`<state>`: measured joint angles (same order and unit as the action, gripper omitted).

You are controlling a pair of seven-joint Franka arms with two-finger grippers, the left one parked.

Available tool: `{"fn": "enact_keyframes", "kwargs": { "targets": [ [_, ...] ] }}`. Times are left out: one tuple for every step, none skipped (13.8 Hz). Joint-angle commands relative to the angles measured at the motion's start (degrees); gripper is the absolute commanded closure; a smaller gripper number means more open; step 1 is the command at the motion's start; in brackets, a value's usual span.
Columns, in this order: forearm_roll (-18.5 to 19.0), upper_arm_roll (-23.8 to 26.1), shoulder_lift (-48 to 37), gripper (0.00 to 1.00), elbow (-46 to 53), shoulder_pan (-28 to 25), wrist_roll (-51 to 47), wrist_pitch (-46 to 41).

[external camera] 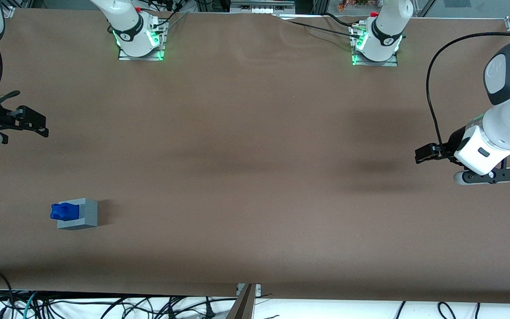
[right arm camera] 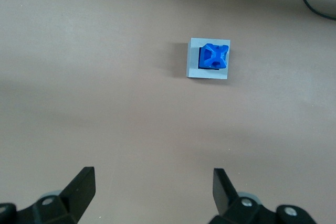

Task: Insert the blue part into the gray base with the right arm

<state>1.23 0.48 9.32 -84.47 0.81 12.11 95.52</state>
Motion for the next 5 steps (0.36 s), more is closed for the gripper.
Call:
{"fn": "enact_keyframes", "kwargs": {
  "targets": [
    [0.5,0.8,-0.5,0.01,-0.2,0.6,-1.2,0.1],
    [0.4,0.8,-0.3,0.01,-0.1,0.6,-1.5,0.2],
    [0.4,0.8,-0.3,0.01,-0.1,0.6,-1.6,0.2],
    [0.3,0.8,-0.3,0.01,-0.1,0.6,-1.7,0.2],
    [0.3,0.8,-0.3,0.0,-0.1,0.6,-1.7,0.2]
  ]
}}
